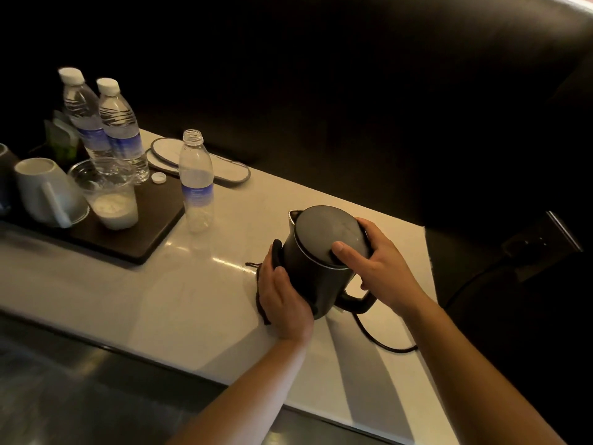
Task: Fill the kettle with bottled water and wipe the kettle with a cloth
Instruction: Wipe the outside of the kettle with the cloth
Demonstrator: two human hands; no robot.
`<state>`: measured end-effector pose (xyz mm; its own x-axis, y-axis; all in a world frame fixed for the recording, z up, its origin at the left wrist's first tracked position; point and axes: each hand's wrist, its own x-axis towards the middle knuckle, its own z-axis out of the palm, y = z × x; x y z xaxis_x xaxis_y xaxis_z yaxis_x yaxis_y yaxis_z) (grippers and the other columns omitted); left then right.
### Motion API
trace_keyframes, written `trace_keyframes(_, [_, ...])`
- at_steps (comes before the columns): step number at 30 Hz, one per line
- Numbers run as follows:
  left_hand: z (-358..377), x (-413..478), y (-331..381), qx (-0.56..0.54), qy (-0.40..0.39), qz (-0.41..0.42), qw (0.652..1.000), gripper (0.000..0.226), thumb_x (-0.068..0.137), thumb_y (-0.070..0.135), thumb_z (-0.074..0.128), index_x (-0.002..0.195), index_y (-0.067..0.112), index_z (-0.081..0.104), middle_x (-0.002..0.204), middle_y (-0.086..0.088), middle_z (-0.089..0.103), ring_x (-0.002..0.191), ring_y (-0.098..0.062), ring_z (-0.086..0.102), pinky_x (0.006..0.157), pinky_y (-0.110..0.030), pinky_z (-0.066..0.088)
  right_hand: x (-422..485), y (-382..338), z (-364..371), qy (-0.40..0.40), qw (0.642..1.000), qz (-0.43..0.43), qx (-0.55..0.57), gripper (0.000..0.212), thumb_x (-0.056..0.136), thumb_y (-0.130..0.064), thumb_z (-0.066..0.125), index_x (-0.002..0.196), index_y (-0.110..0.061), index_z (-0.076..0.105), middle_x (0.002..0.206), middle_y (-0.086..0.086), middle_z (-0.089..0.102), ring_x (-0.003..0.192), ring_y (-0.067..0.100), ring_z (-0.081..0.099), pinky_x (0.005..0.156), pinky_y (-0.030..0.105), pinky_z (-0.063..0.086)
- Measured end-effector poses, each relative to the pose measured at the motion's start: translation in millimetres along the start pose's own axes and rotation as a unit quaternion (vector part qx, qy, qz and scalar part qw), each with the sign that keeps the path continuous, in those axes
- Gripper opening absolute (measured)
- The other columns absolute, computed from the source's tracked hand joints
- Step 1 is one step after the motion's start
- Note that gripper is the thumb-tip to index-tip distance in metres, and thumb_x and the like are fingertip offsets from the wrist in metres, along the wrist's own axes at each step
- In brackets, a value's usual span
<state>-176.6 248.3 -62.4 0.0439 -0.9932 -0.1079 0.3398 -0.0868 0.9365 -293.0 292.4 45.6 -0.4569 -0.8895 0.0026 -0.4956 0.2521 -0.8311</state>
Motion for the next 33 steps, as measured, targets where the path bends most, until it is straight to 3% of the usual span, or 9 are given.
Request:
trace_keyframes(9, [0, -15, 1, -0.037, 0.028, -0.074, 0.996, 0.038, 0.101, 0.043, 0.037, 0.128, 0.051, 0.062, 0.138, 0.001, 0.064, 0.127, -0.022, 0.062, 0.107, -0.047, 0.052, 1, 4, 1, 0.008, 0.999, -0.008, 0.030, 0.052, 0.084, -0.056, 0.067, 0.129, -0.042, 0.045, 0.109, -0.026, 0.054, 0.096, 0.010, 0.059, 0.060, 0.018, 0.049])
trace_keyframes(15, [-35, -6, 37, -0.078, 0.080, -0.278, 0.954, 0.034, 0.100, 0.038, 0.048, 0.121, 0.022, 0.069, 0.118, -0.015, 0.071, 0.108, -0.036, 0.068, 0.095, -0.052, 0.055, 3, 10, 1, 0.004, 0.999, -0.003, 0.046, 0.055, 0.083, -0.058, 0.068, 0.130, -0.041, 0.044, 0.114, -0.015, 0.055, 0.095, 0.009, 0.057, 0.062, 0.022, 0.050])
trace_keyframes(18, [-65, 0, 56, -0.075, 0.105, -0.320, 0.939, 0.032, 0.097, 0.038, 0.054, 0.117, 0.015, 0.066, 0.111, -0.020, 0.071, 0.102, -0.040, 0.068, 0.096, -0.052, 0.053, 5, 12, 2, 0.006, 0.999, 0.001, 0.045, 0.063, 0.081, -0.060, 0.067, 0.135, -0.038, 0.044, 0.118, -0.011, 0.055, 0.097, 0.015, 0.058, 0.063, 0.025, 0.051])
trace_keyframes(22, [-99, 15, 83, -0.018, 0.139, -0.229, 0.963, 0.018, 0.098, 0.037, 0.056, 0.107, 0.025, 0.065, 0.107, -0.009, 0.067, 0.102, -0.031, 0.065, 0.100, -0.047, 0.050, 7, 13, 3, 0.012, 0.999, 0.005, 0.039, 0.065, 0.081, -0.060, 0.067, 0.137, -0.036, 0.044, 0.121, -0.008, 0.054, 0.105, 0.022, 0.057, 0.066, 0.029, 0.054])
trace_keyframes(24, [-115, 27, 97, 0.052, 0.124, -0.114, 0.984, 0.018, 0.104, 0.032, 0.049, 0.091, 0.029, 0.061, 0.098, 0.000, 0.064, 0.092, -0.017, 0.062, 0.088, -0.037, 0.049, 8, 13, 4, 0.017, 0.999, 0.009, 0.034, 0.067, 0.082, -0.058, 0.068, 0.139, -0.034, 0.044, 0.122, -0.007, 0.053, 0.106, 0.023, 0.056, 0.066, 0.029, 0.054])
trace_keyframes(26, [-133, 43, 104, 0.184, 0.070, 0.020, 0.980, 0.027, 0.107, 0.025, 0.043, 0.088, 0.022, 0.061, 0.091, -0.008, 0.062, 0.081, -0.011, 0.056, 0.076, -0.032, 0.042, 8, 12, 5, 0.023, 0.999, 0.014, 0.028, 0.068, 0.082, -0.058, 0.068, 0.140, -0.032, 0.044, 0.122, -0.006, 0.053, 0.106, 0.024, 0.056, 0.064, 0.028, 0.054])
trace_keyframes(29, [-163, 83, 84, 0.429, -0.059, 0.129, 0.892, 0.039, 0.109, 0.029, 0.034, 0.124, 0.010, 0.064, 0.119, -0.014, 0.068, 0.106, -0.018, 0.060, 0.090, -0.036, 0.045, 6, 10, 7, 0.033, 0.999, 0.020, 0.023, 0.068, 0.081, -0.058, 0.068, 0.140, -0.032, 0.044, 0.122, -0.007, 0.053, 0.106, 0.024, 0.056, 0.064, 0.028, 0.054])
trace_keyframes(31, [-178, 108, 65, 0.611, -0.192, 0.137, 0.756, 0.050, 0.108, 0.039, 0.024, 0.152, 0.025, 0.044, 0.156, -0.003, 0.049, 0.147, -0.022, 0.039, 0.120, -0.051, 0.027, 4, 9, 8, 0.040, 0.999, 0.023, 0.018, 0.068, 0.081, -0.059, 0.068, 0.139, -0.032, 0.044, 0.121, -0.007, 0.052, 0.106, 0.024, 0.056, 0.063, 0.028, 0.053])
trace_keyframes(33, [-183, 122, 51, 0.715, -0.280, 0.112, 0.630, 0.055, 0.107, 0.046, 0.017, 0.161, 0.036, 0.017, 0.173, 0.005, 0.015, 0.160, -0.020, 0.006, 0.126, -0.053, 0.004, 3, 7, 8, 0.042, 0.999, 0.027, 0.013, 0.067, 0.082, -0.058, 0.068, 0.139, -0.032, 0.044, 0.121, -0.006, 0.053, 0.105, 0.024, 0.057, 0.062, 0.026, 0.052])
